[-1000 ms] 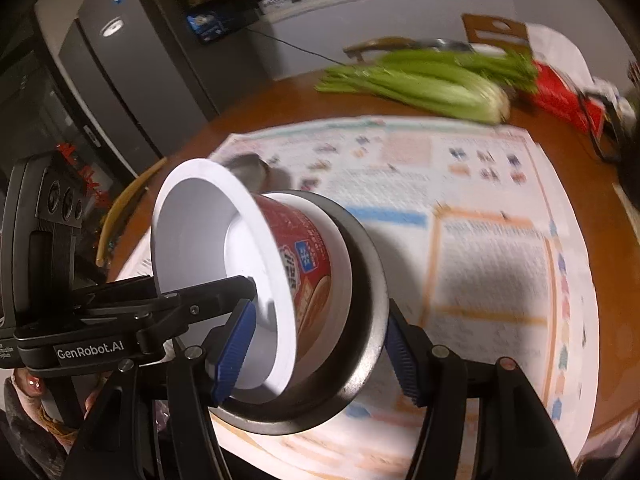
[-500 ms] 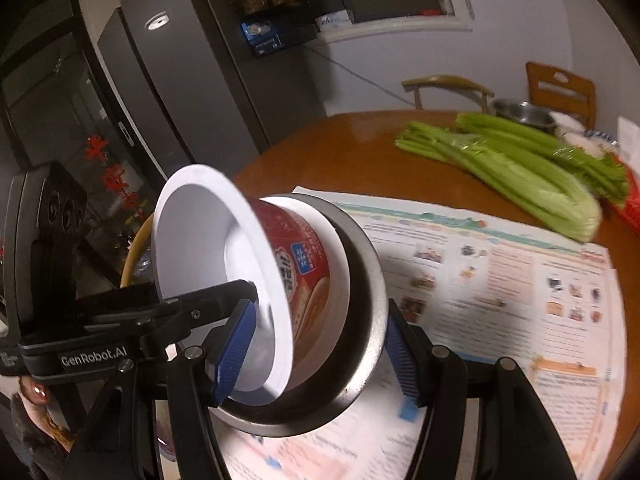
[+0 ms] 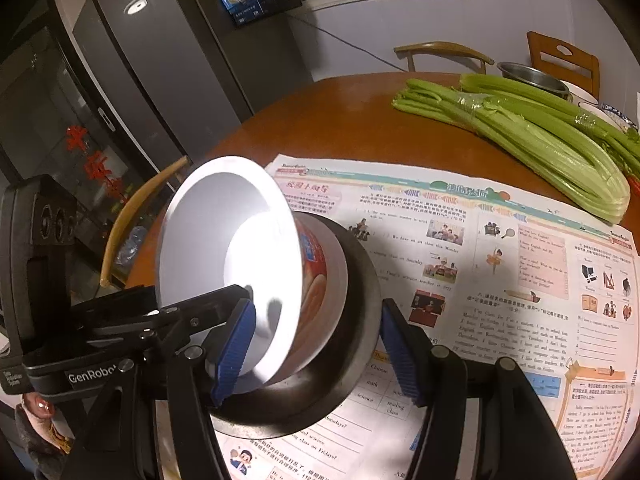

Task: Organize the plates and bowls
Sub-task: 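Carry the nested bowls over the plate stack with the left gripper, then lower the nested bowls onto the grey metal plate and open the left gripper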

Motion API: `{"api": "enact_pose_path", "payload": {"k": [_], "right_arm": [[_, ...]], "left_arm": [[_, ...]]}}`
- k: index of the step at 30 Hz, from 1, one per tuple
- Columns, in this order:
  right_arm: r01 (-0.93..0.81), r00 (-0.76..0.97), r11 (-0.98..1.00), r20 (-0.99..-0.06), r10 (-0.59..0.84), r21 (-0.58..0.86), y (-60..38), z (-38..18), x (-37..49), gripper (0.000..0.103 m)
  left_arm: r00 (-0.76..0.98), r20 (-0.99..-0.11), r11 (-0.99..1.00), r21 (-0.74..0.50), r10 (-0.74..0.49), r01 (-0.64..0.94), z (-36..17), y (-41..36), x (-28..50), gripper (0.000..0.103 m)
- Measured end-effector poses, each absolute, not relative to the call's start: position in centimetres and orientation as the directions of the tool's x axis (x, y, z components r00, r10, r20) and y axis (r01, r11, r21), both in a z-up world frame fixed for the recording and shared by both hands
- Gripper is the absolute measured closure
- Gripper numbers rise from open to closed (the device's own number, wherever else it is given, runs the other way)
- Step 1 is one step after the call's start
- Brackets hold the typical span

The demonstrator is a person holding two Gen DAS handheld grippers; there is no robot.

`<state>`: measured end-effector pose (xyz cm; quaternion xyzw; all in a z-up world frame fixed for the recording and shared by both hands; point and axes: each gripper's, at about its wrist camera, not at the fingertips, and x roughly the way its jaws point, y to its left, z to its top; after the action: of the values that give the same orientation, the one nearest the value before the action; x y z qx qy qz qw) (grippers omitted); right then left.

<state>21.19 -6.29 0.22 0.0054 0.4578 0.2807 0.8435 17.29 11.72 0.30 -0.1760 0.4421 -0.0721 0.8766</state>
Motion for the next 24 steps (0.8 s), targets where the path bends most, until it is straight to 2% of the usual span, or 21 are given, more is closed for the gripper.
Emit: {"api": "enact_pose_path", "payload": {"k": [7, 13, 24], "right_arm": [[-0.466, 0.459, 0.856, -0.766, 0.45, 0.223, -6.2, 0.6, 20.7, 0.039], [-0.447, 0.542, 0.879, -0.731, 0.415, 0.167, -7.2, 2.2, 19.5, 0.039], [-0.497, 0.659, 0.866, -0.623, 0.421, 0.059, -9.2, 4.7, 12.2, 0.039]], "left_arm": [[0.613, -0.755, 0.947, -0.319, -0.231, -0.037, 0.5, 11.6, 16.5, 0.045], [0.658, -0.743, 0.968, -0.236, -0.127, -0.08, 1.9, 11.4, 14.5, 0.042], [0.751, -0.661, 0.971, -0.169, 0.015, -0.168, 4.6, 10.4, 7.6, 0.034]]}}
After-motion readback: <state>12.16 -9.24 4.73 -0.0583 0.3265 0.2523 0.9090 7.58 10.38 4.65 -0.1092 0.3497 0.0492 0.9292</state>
